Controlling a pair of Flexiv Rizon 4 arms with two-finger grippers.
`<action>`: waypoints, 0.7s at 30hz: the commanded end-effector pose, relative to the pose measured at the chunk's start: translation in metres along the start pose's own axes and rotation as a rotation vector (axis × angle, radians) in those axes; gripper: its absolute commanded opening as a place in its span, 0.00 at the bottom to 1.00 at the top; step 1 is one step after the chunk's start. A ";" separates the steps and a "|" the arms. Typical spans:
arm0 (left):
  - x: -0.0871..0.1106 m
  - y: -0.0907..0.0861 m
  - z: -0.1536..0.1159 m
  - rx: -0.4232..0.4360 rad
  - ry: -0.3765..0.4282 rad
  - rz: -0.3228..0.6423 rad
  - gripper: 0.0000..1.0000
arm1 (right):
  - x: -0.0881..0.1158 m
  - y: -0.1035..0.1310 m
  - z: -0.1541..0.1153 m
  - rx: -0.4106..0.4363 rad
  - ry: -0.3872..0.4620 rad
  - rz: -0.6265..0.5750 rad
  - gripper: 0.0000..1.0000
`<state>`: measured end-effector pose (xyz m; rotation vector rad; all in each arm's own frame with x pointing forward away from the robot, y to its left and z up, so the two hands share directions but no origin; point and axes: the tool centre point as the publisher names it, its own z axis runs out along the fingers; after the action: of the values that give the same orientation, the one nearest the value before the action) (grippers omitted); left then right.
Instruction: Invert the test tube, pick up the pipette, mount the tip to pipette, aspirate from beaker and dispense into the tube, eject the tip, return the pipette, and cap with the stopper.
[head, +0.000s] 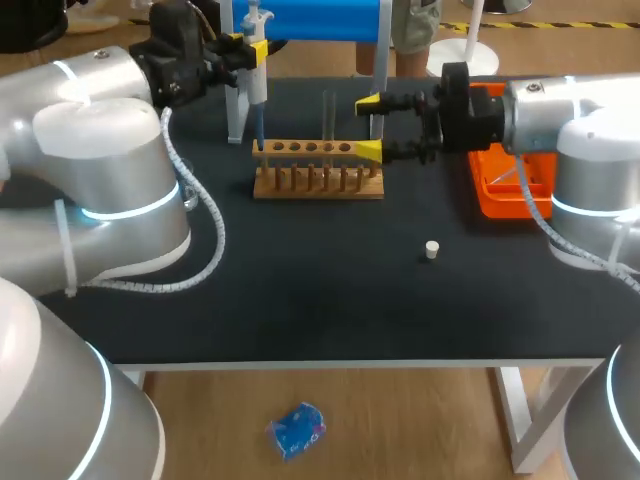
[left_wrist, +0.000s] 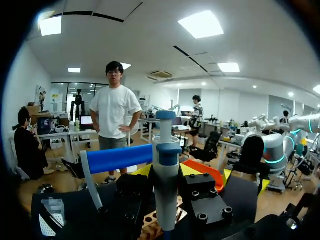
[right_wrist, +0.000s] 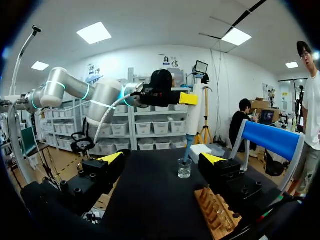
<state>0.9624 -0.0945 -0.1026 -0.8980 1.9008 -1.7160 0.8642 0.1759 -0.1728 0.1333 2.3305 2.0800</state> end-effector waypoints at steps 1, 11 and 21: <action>-0.008 -0.005 0.019 -0.011 -0.079 -0.019 0.00 | -0.001 0.014 -0.001 0.024 -0.121 0.022 1.00; -0.047 -0.006 0.038 -0.037 -0.136 -0.073 0.00 | -0.045 0.031 0.007 0.077 -0.261 0.067 1.00; -0.084 -0.002 0.053 -0.069 -0.182 -0.116 0.00 | -0.105 0.034 0.029 0.113 -0.304 0.129 1.00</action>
<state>1.0477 -0.0697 -0.1193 -1.1624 1.8172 -1.5915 0.9473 0.1832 -0.1451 0.5784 2.2677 1.8288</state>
